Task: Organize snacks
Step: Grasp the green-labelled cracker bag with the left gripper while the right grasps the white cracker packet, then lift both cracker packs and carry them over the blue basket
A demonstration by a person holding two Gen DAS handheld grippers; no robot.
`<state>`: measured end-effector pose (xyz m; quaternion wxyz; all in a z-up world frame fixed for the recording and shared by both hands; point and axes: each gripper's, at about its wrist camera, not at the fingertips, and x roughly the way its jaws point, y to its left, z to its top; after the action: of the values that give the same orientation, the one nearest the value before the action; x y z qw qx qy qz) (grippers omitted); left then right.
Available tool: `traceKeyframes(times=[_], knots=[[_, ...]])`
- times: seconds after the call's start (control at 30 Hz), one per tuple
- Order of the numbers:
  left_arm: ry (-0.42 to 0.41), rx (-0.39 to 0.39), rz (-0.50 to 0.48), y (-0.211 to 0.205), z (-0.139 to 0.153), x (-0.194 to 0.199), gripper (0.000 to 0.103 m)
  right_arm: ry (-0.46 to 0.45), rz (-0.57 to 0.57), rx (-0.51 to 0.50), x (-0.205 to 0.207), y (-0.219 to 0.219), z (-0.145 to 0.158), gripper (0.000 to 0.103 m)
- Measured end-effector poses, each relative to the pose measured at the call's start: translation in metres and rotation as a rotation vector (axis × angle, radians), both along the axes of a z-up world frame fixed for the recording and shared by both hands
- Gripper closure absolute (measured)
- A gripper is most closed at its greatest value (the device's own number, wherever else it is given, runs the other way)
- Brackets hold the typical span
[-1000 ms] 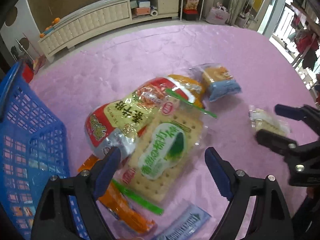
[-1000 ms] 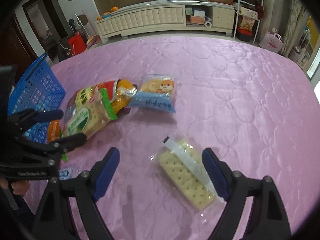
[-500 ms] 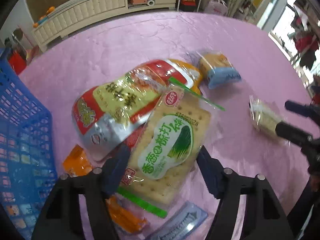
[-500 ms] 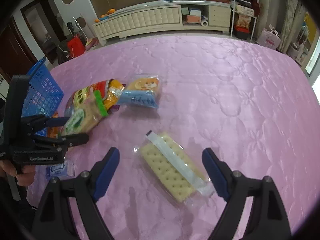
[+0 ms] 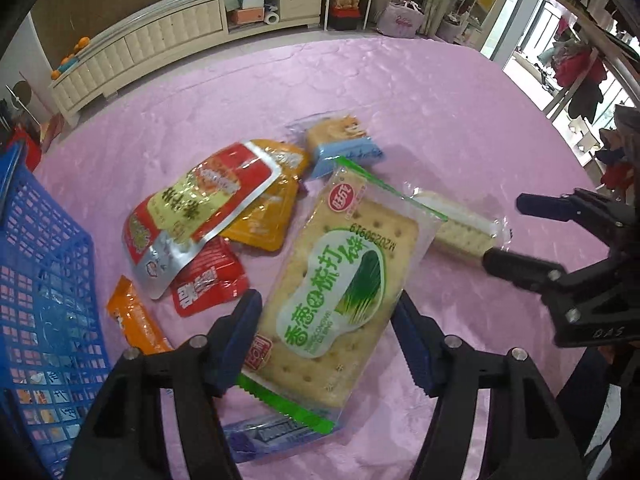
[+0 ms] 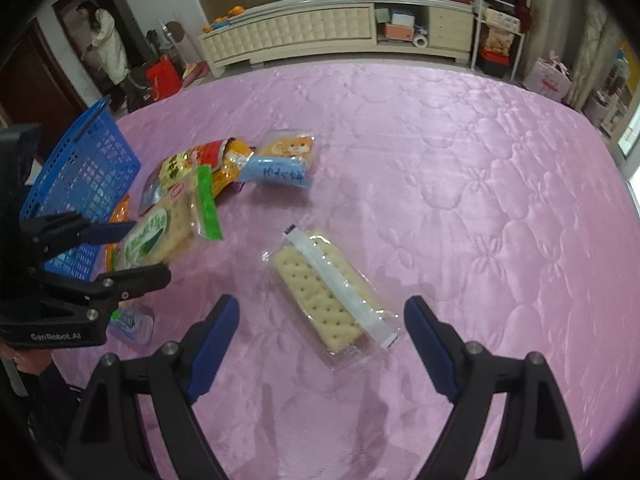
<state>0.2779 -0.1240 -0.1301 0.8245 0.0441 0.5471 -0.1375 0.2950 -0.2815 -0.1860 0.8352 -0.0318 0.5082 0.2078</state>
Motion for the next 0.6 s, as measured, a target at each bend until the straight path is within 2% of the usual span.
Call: traceKeyframes(times=[0.17, 0.37, 0.43, 0.6], knots=[[0.011, 0.015, 0.007, -0.018, -0.007, 0.012, 0.039, 0.014, 0.075, -0.038, 0.007, 0.009, -0.011, 0.016], [0.019, 0.015, 0.018, -0.017, -0.016, 0.016, 0.039, 0.036, 0.141, -0.071, 0.018, 0.022, -0.028, 0.016], [0.022, 0.015, 0.016, -0.018, -0.019, 0.016, 0.039, 0.02, 0.161, -0.086, 0.019, 0.026, -0.031, 0.019], [0.039, -0.001, 0.021, -0.021, -0.024, 0.014, 0.039, -0.015, 0.153, -0.14, 0.023, 0.03, -0.037, 0.038]])
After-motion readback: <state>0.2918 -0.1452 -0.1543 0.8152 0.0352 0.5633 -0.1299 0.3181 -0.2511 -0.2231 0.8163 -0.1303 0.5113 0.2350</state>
